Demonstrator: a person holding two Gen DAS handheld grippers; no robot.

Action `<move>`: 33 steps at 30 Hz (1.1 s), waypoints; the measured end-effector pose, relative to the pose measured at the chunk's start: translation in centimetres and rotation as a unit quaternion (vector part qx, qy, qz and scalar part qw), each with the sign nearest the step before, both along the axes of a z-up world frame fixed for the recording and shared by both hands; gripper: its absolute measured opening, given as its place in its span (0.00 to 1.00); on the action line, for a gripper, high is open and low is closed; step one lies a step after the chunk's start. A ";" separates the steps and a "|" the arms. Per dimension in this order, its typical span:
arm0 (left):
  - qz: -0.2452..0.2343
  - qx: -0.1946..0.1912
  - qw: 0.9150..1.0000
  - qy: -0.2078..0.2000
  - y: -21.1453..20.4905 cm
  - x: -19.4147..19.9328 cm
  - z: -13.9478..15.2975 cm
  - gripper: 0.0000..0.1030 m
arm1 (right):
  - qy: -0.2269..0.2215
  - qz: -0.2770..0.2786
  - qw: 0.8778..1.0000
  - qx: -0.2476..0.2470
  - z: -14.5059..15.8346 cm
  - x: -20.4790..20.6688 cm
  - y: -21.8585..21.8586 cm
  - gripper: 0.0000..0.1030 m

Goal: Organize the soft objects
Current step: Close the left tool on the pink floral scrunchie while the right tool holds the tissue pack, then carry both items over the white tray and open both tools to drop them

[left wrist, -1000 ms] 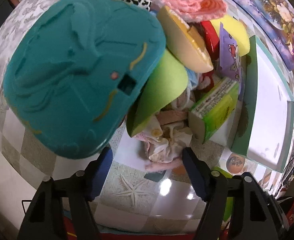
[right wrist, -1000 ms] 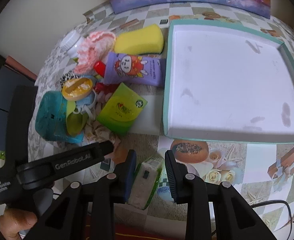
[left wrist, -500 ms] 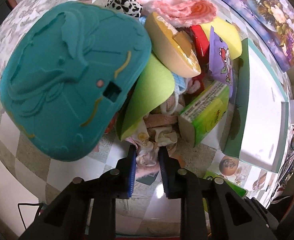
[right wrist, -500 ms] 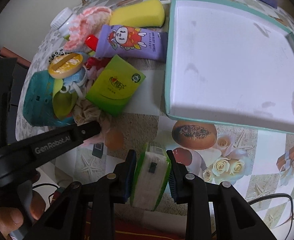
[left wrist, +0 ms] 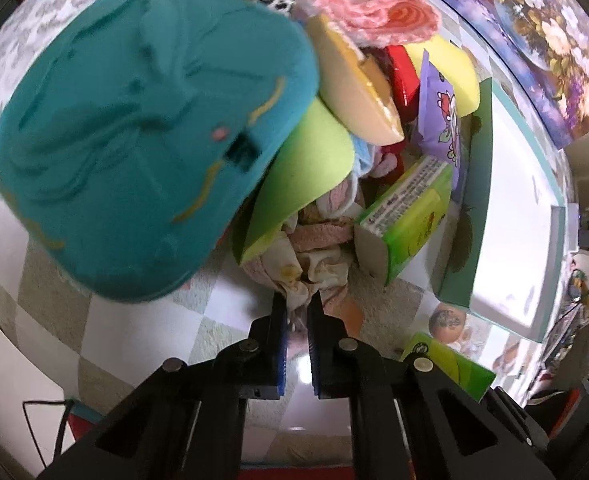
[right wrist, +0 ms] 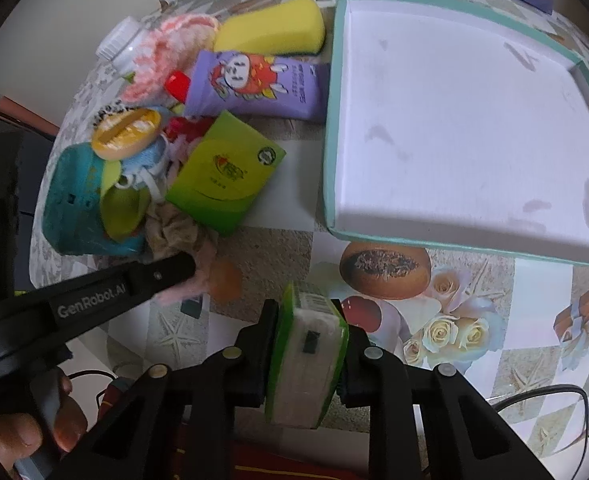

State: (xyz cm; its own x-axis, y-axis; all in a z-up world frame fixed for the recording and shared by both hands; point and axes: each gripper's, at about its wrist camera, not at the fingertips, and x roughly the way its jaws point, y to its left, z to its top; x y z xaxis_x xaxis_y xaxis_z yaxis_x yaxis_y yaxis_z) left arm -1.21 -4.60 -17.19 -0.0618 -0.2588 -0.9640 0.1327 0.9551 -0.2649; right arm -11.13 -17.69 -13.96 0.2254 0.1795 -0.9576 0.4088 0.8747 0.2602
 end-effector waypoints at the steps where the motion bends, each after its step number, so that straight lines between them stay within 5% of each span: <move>1: 0.004 -0.009 1.000 0.004 0.2 -0.1 -0.2 0.08 | -0.004 -0.001 1.000 0.001 0.2 -0.1 -0.2 0.24; 16: 0.022 -0.106 0.993 -0.050 1.6 -2.0 4.1 0.07 | -0.085 -0.042 0.995 0.029 5.0 -2.3 -2.9 0.24; 33: -0.034 -0.183 0.961 -0.204 1.0 -1.0 20.0 0.07 | -0.198 -0.069 0.976 -0.057 15.4 -1.1 -6.2 0.24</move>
